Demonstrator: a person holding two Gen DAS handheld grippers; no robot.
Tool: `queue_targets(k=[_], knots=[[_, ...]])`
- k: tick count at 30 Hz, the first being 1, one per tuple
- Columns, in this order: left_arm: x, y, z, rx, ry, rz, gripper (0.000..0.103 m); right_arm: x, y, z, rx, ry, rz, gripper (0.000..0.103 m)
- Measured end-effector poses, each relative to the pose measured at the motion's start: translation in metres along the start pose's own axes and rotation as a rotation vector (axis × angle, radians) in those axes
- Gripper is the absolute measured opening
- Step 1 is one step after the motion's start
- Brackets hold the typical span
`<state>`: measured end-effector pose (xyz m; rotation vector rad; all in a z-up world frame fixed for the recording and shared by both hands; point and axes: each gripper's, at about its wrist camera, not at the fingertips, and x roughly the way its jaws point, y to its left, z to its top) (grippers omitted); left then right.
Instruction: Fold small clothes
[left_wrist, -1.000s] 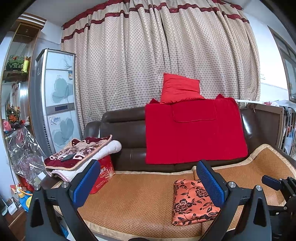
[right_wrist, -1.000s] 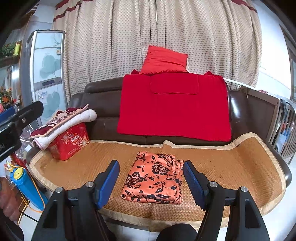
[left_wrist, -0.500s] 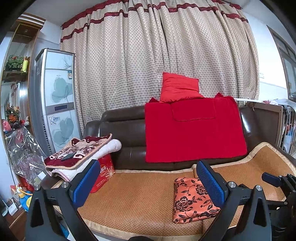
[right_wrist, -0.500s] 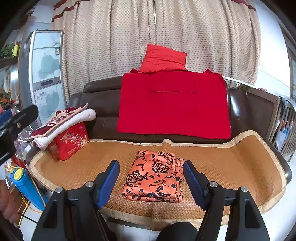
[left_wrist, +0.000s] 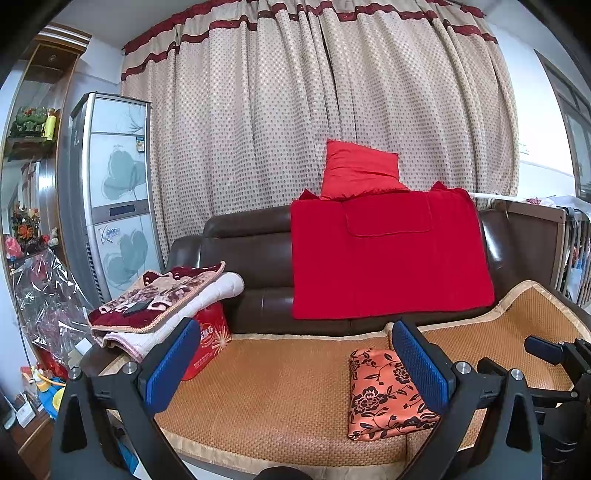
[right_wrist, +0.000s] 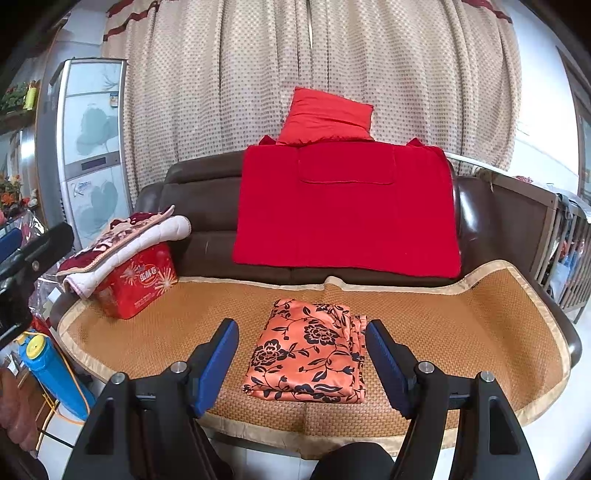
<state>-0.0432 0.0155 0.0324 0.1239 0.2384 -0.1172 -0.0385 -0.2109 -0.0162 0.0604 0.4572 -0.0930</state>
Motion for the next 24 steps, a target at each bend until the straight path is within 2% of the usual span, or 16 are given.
queue_targets(k=[24], knots=[[0.014, 0.013, -0.005, -0.028, 0.036, 0.012, 0.103, 0.014, 0.016, 0.003, -0.019, 0.03, -0.001, 0.074]])
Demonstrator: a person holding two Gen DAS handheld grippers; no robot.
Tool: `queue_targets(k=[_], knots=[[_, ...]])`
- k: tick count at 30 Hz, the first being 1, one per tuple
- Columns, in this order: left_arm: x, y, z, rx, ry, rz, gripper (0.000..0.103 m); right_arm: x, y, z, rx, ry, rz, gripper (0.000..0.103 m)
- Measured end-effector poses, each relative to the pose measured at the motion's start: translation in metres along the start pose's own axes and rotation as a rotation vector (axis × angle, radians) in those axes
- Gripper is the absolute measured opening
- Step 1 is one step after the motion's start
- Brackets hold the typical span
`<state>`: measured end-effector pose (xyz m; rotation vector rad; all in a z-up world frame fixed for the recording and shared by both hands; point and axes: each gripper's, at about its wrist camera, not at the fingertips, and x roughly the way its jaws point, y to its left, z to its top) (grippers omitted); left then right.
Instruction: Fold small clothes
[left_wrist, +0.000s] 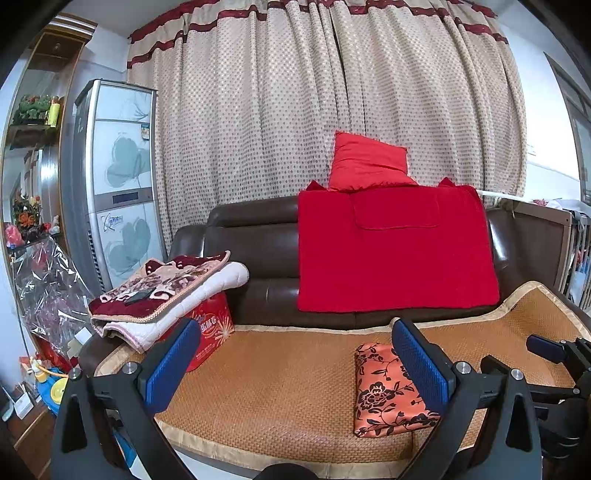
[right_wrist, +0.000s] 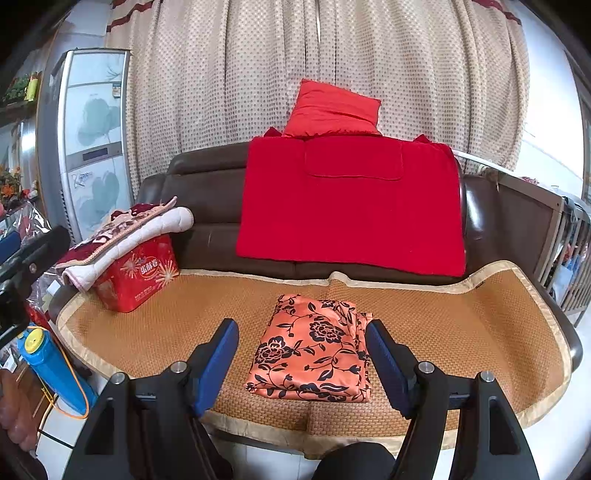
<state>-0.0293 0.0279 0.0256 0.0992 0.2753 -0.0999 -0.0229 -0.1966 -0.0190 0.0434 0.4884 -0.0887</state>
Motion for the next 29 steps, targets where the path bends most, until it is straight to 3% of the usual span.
queue_targets(k=[19, 29], knots=[[0.029, 0.005, -0.012, -0.004, 0.063, 0.004, 0.103, 0.025, 0.0, -0.007, 0.008, 0.051, 0.0, 0.074], [0.069, -0.002, -0.016, 0.001, 0.067, 0.018, 0.103, 0.059, -0.018, 0.0, 0.024, 0.073, -0.028, 0.074]])
